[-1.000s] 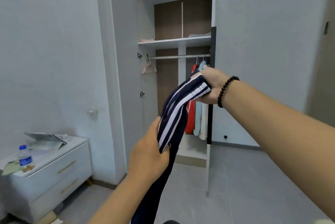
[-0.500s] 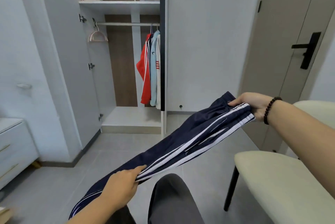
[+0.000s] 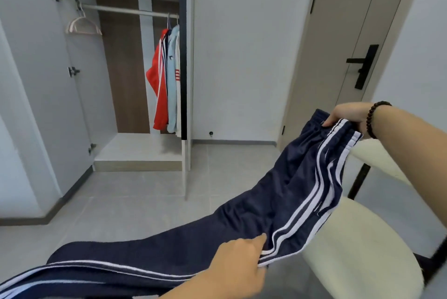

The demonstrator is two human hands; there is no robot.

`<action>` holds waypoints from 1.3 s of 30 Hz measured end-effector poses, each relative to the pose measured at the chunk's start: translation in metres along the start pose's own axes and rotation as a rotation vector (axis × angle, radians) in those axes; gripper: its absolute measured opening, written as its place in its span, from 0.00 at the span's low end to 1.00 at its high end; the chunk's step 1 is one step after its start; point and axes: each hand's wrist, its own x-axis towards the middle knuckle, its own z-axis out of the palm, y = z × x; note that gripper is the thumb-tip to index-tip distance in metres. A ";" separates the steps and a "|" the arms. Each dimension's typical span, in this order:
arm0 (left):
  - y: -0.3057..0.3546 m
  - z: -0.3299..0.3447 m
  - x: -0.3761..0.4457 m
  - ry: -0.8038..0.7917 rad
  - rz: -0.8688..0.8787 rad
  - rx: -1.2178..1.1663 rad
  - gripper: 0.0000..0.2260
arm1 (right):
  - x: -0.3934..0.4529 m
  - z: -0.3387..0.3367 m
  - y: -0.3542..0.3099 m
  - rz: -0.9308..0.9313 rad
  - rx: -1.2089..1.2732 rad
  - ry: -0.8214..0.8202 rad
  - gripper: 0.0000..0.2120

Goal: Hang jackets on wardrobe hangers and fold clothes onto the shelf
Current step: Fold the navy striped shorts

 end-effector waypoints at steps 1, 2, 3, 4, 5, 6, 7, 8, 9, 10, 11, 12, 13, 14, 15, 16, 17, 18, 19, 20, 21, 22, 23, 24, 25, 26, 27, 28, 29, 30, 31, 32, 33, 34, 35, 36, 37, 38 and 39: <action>0.003 0.003 -0.001 -0.061 -0.009 -0.132 0.27 | -0.003 0.000 -0.004 -0.007 -0.001 -0.015 0.10; 0.003 0.003 -0.002 -0.124 -0.034 -0.243 0.28 | -0.006 0.003 -0.009 -0.019 0.005 -0.032 0.10; 0.000 0.002 -0.005 -0.160 -0.064 -0.318 0.30 | -0.010 0.009 -0.015 -0.034 0.005 -0.049 0.11; -0.008 -0.001 -0.006 -0.171 -0.103 -0.352 0.32 | -0.015 0.017 -0.022 -0.054 0.004 -0.071 0.11; -0.018 -0.005 -0.010 -0.145 -0.139 -0.359 0.32 | -0.019 0.026 -0.030 -0.075 -0.007 -0.096 0.11; -0.032 -0.009 -0.014 -0.092 -0.168 -0.357 0.31 | -0.021 0.037 -0.038 -0.096 -0.020 -0.120 0.11; -0.045 -0.014 -0.018 -0.026 -0.193 -0.359 0.28 | -0.024 0.047 -0.044 -0.120 -0.024 -0.138 0.11; -0.064 -0.020 -0.025 0.037 -0.238 -0.366 0.27 | -0.026 0.062 -0.054 -0.145 -0.029 -0.165 0.11; -0.080 -0.027 -0.032 0.092 -0.282 -0.366 0.25 | -0.028 0.074 -0.062 -0.167 -0.036 -0.176 0.10; -0.098 -0.034 -0.041 0.138 -0.333 -0.355 0.25 | -0.031 0.089 -0.072 -0.187 -0.058 -0.188 0.08; -0.117 -0.041 -0.052 0.177 -0.385 -0.340 0.24 | -0.034 0.105 -0.083 -0.207 -0.088 -0.200 0.07; -0.134 -0.048 -0.065 0.212 -0.436 -0.327 0.24 | -0.039 0.122 -0.094 -0.233 -0.131 -0.210 0.08; -0.150 -0.056 -0.078 0.249 -0.482 -0.310 0.24 | -0.042 0.138 -0.106 -0.263 -0.182 -0.221 0.12; -0.166 -0.062 -0.093 0.286 -0.531 -0.294 0.24 | -0.046 0.154 -0.117 -0.305 -0.238 -0.230 0.14; -0.181 -0.068 -0.107 0.326 -0.581 -0.287 0.23 | -0.052 0.170 -0.128 -0.366 -0.303 -0.230 0.15; -0.196 -0.072 -0.121 0.362 -0.636 -0.288 0.23 | -0.060 0.187 -0.137 -0.435 -0.367 -0.229 0.16; -0.210 -0.074 -0.135 0.399 -0.688 -0.288 0.22 | -0.066 0.202 -0.145 -0.493 -0.413 -0.224 0.17; -0.222 -0.075 -0.149 0.430 -0.737 -0.287 0.21 | -0.072 0.215 -0.152 -0.536 -0.444 -0.224 0.19; -0.235 -0.074 -0.162 0.452 -0.777 -0.286 0.20 | -0.077 0.229 -0.158 -0.567 -0.462 -0.232 0.20; -0.245 -0.072 -0.174 0.467 -0.806 -0.292 0.18 | -0.083 0.241 -0.164 -0.595 -0.471 -0.251 0.20; -0.254 -0.069 -0.185 0.480 -0.819 -0.306 0.17 | -0.087 0.253 -0.168 -0.619 -0.473 -0.280 0.20; -0.261 -0.066 -0.196 0.496 -0.816 -0.310 0.15 | -0.089 0.264 -0.173 -0.644 -0.472 -0.313 0.22; -0.267 -0.062 -0.205 0.508 -0.804 -0.303 0.13 | -0.091 0.275 -0.178 -0.663 -0.463 -0.344 0.23; -0.272 -0.058 -0.213 0.516 -0.794 -0.284 0.13 | -0.093 0.286 -0.182 -0.674 -0.442 -0.370 0.24; -0.276 -0.055 -0.220 0.528 -0.774 -0.271 0.13 | -0.094 0.297 -0.187 -0.677 -0.405 -0.396 0.25; -0.280 -0.052 -0.225 0.544 -0.766 -0.289 0.13 | -0.095 0.308 -0.191 -0.673 -0.362 -0.422 0.25; -0.282 -0.049 -0.229 0.567 -0.772 -0.330 0.10 | -0.095 0.320 -0.195 -0.663 -0.319 -0.449 0.26; -0.284 -0.047 -0.232 0.595 -0.795 -0.373 0.07 | -0.095 0.332 -0.198 -0.650 -0.284 -0.470 0.26; -0.287 -0.044 -0.235 0.637 -0.838 -0.410 0.06 | -0.095 0.344 -0.200 -0.634 -0.259 -0.489 0.26; -0.289 -0.041 -0.238 0.688 -0.922 -0.441 0.07 | -0.095 0.356 -0.201 -0.621 -0.243 -0.505 0.25; -0.294 -0.038 -0.242 0.715 -1.038 -0.485 0.09 | -0.096 0.367 -0.203 -0.611 -0.234 -0.522 0.24; -0.301 -0.036 -0.245 0.710 -1.167 -0.565 0.12 | -0.096 0.379 -0.204 -0.606 -0.234 -0.541 0.23; -0.307 -0.036 -0.248 0.679 -1.291 -0.693 0.16 | -0.097 0.389 -0.204 -0.601 -0.231 -0.563 0.22; -0.313 -0.037 -0.250 0.619 -1.395 -0.865 0.20 | -0.098 0.399 -0.204 -0.598 -0.232 -0.588 0.22; -0.319 -0.037 -0.253 0.539 -1.474 -1.052 0.23 | -0.098 0.409 -0.205 -0.597 -0.233 -0.611 0.21; -0.322 -0.037 -0.256 0.449 -1.519 -1.206 0.25 | -0.099 0.417 -0.205 -0.599 -0.239 -0.630 0.21; -0.323 -0.035 -0.258 0.363 -1.535 -1.304 0.27 | -0.099 0.424 -0.206 -0.601 -0.247 -0.648 0.21; -0.324 -0.031 -0.260 0.289 -1.537 -1.367 0.28 | -0.099 0.431 -0.207 -0.601 -0.256 -0.663 0.22; -0.323 -0.027 -0.261 0.241 -1.535 -1.431 0.30 | -0.098 0.436 -0.208 -0.603 -0.267 -0.676 0.22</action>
